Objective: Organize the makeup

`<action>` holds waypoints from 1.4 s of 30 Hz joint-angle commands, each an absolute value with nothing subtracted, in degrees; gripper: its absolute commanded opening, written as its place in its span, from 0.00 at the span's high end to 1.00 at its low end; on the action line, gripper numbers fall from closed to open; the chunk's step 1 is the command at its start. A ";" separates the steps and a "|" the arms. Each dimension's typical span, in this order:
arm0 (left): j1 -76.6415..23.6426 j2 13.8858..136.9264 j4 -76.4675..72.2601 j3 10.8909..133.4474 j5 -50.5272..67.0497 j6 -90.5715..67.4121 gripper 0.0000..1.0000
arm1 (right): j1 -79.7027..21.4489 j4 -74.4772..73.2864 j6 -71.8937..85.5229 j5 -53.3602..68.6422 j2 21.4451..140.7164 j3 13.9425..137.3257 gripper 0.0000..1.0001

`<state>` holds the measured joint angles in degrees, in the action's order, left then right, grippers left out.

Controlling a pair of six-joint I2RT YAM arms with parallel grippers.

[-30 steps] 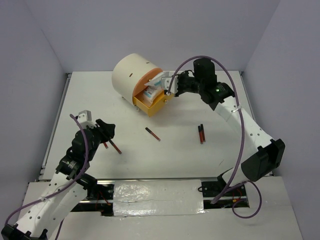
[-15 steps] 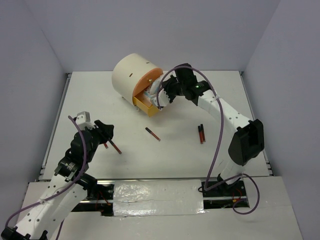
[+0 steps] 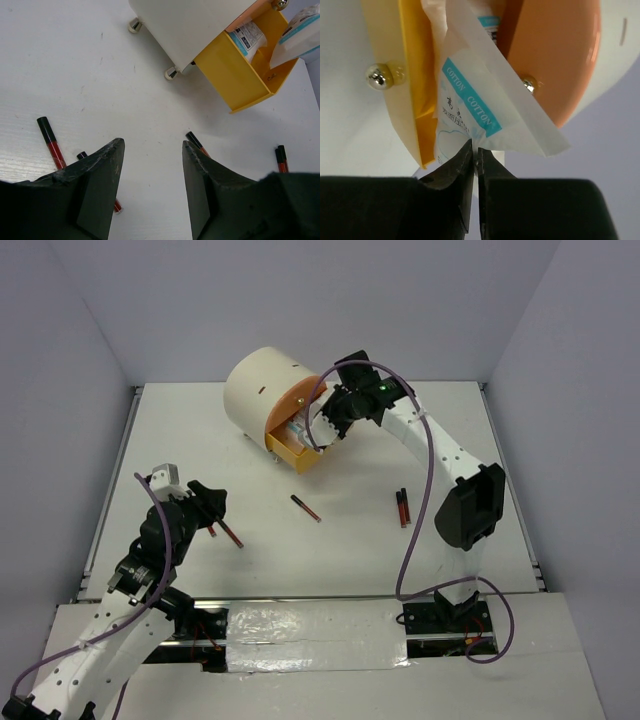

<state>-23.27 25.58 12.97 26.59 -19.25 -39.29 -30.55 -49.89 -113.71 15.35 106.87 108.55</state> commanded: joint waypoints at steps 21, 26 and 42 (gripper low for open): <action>-22.94 24.26 12.13 27.60 -20.65 -39.55 0.37 | -32.34 -47.73 -100.14 22.75 110.48 119.35 0.52; -22.94 25.22 11.16 27.33 -20.30 -39.38 0.37 | -31.82 -47.72 -84.49 28.03 110.21 119.53 1.00; -22.94 26.54 10.63 27.60 -19.60 -39.38 0.37 | -31.90 -50.36 -73.13 28.48 114.43 113.46 0.95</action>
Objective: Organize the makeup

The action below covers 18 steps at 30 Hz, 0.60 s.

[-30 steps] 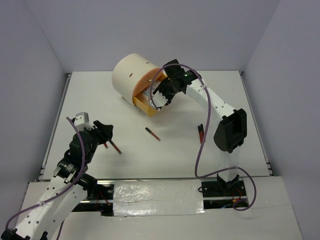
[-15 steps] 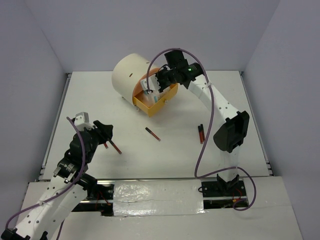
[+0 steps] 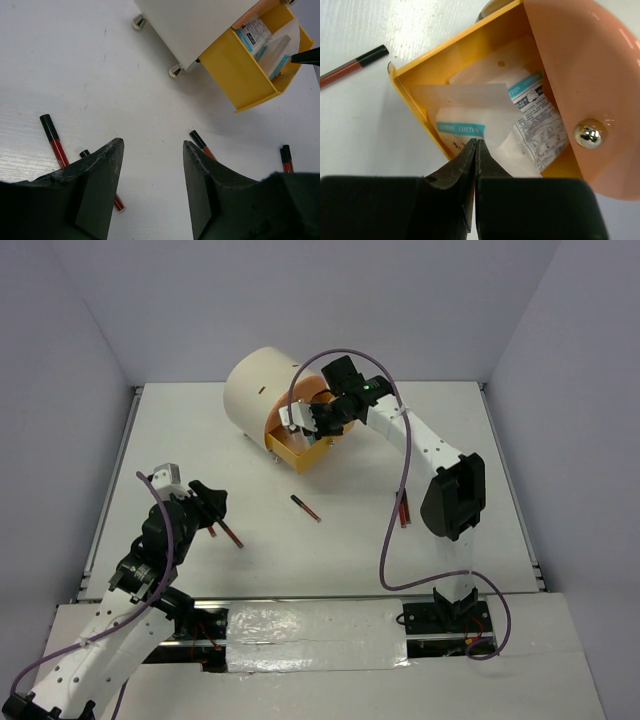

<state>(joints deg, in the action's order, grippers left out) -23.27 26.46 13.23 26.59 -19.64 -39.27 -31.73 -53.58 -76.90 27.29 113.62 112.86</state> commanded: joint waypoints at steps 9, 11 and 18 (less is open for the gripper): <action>-22.94 26.63 10.55 27.42 -19.60 -39.55 0.37 | -32.08 -45.71 -68.82 27.16 118.74 115.31 0.93; -22.94 26.81 10.63 27.60 -19.60 -39.46 0.37 | -32.08 -45.35 -68.21 27.07 119.79 116.01 0.93; -22.94 27.16 10.11 27.42 -19.51 -39.46 0.37 | -32.34 -43.77 -66.97 27.42 121.63 117.50 0.91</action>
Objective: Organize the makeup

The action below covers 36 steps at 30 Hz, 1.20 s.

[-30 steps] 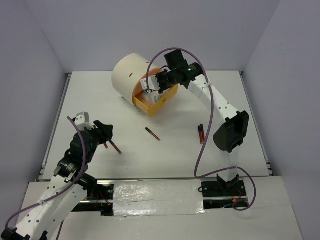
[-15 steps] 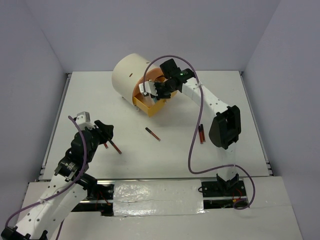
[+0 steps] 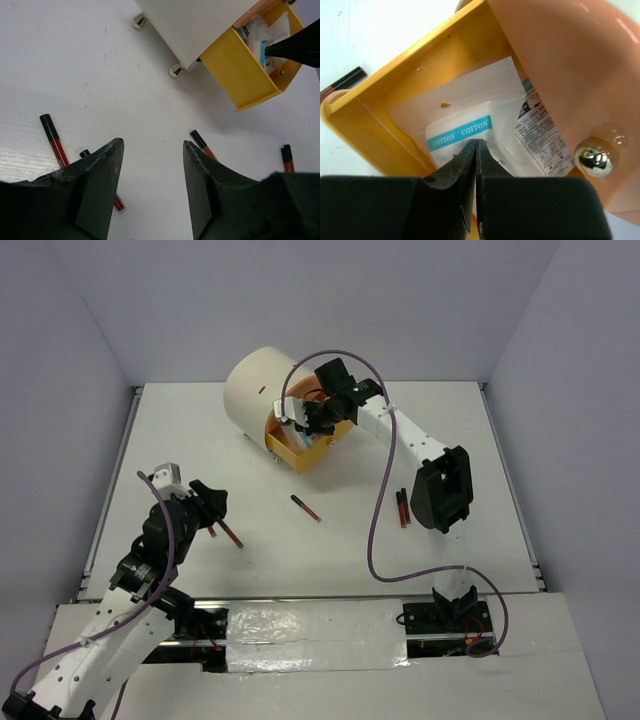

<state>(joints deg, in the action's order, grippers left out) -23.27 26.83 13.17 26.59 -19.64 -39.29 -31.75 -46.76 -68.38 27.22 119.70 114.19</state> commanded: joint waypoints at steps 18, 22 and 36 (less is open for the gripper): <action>-22.94 27.60 10.55 28.21 -19.69 -39.20 0.37 | -31.73 -39.46 -59.08 30.75 115.42 116.28 0.86; -23.03 27.68 10.37 28.21 -19.69 -39.11 0.37 | -30.77 -37.10 -52.85 34.18 109.79 115.32 0.82; -23.03 29.88 8.96 28.92 -18.72 -38.67 0.36 | -24.62 -28.38 -72.40 40.42 88.69 77.81 0.80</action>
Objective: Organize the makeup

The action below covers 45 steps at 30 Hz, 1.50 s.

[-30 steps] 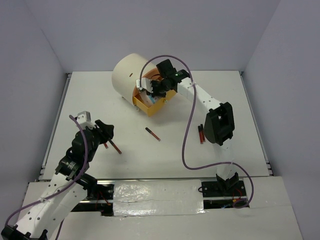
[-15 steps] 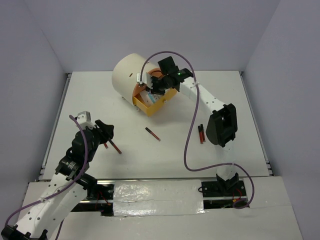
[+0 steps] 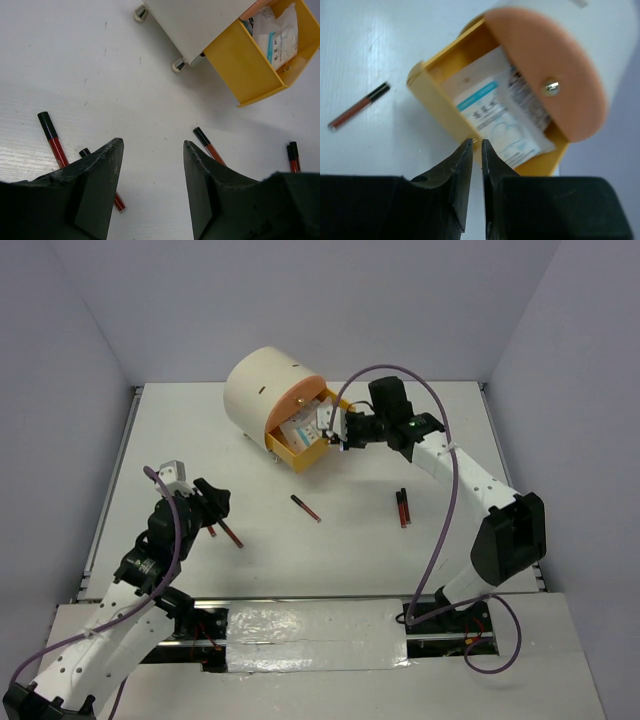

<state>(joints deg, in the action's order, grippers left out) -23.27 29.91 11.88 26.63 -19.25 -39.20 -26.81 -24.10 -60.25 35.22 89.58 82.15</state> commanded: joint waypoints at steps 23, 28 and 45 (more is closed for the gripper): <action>-22.94 27.60 10.81 28.39 -19.34 -39.73 0.36 | -23.03 -42.98 -101.25 33.31 110.21 94.47 0.87; -23.03 27.86 10.99 28.56 -19.34 -39.73 0.36 | -23.73 -38.94 -96.24 34.36 111.97 97.11 0.86; -22.94 27.95 10.81 28.56 -19.07 -39.64 0.36 | -24.52 -30.94 -82.89 36.65 116.19 103.71 0.72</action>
